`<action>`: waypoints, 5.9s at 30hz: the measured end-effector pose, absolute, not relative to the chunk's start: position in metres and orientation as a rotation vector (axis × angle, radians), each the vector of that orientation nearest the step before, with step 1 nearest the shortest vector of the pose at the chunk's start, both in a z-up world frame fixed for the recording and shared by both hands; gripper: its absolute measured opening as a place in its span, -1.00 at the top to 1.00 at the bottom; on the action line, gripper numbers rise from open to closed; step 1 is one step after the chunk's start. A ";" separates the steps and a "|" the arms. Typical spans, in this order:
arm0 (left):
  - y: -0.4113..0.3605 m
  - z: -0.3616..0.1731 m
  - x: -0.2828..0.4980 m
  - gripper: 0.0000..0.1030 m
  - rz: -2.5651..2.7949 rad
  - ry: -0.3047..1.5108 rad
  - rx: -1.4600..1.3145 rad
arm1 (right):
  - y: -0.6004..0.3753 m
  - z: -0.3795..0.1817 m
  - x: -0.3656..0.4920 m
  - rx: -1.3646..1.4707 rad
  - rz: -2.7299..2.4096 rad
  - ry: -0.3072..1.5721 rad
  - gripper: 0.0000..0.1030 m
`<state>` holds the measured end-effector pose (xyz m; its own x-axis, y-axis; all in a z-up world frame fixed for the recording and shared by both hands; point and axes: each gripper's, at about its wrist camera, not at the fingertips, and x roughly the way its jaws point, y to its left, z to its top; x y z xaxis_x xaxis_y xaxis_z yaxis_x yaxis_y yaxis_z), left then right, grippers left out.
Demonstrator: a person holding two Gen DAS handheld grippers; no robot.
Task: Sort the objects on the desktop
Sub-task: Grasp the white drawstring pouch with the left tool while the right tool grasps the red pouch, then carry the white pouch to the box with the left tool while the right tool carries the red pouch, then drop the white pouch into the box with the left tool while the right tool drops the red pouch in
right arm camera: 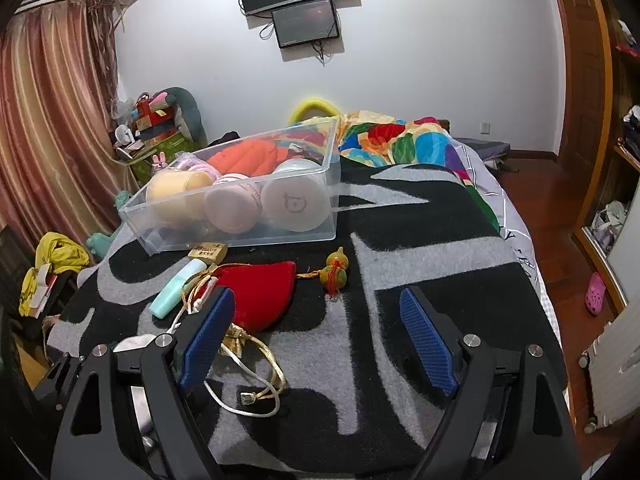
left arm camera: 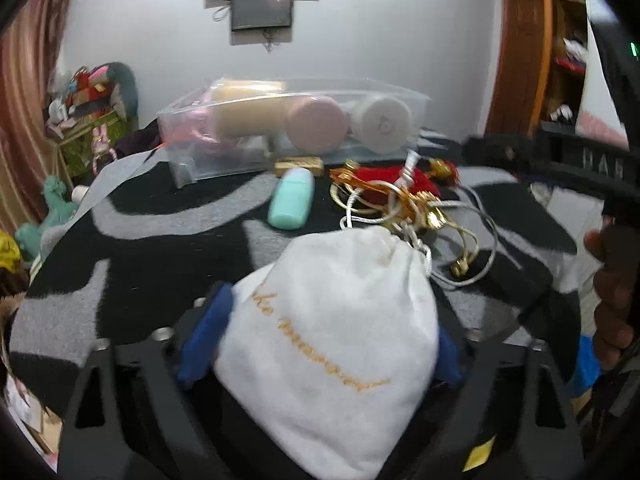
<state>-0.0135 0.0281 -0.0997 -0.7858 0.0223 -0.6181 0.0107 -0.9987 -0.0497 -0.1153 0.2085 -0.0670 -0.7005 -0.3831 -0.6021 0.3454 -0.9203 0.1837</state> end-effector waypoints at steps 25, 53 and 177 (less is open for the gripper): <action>-0.044 -0.072 0.002 0.11 2.873 -0.601 -0.925 | 0.142 -0.092 -0.132 1.022 -2.412 0.065 -0.58; -0.068 -0.010 -0.030 0.12 2.983 -0.499 -0.761 | 0.166 -0.062 -0.097 0.867 -2.284 0.018 0.51; -0.062 -0.013 -0.086 -0.83 2.958 -0.099 -0.938 | 0.164 -0.040 -0.131 0.809 -2.555 0.245 -0.59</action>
